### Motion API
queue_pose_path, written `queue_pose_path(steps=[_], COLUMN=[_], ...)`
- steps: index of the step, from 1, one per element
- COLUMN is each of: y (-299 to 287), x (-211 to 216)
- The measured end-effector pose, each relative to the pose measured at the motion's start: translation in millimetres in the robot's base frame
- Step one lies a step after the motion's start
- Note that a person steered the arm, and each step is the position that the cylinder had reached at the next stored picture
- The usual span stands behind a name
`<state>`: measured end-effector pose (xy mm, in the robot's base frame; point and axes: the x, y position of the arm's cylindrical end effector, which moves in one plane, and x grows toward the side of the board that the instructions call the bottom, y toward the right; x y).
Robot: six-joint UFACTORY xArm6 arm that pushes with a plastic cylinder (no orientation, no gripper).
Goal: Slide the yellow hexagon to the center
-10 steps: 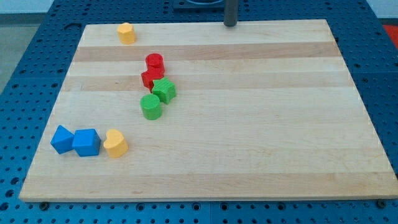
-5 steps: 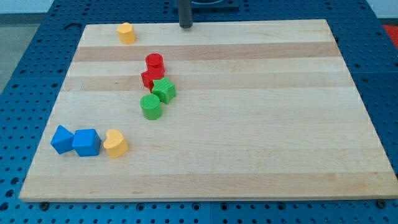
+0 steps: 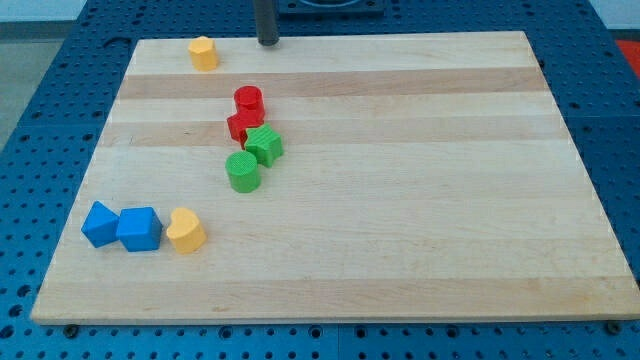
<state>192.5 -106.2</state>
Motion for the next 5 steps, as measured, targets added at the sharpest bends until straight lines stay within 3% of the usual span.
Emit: queue_pose_path(steps=[2,5], y=[-84.4,-108.5], x=[-0.3,30.0])
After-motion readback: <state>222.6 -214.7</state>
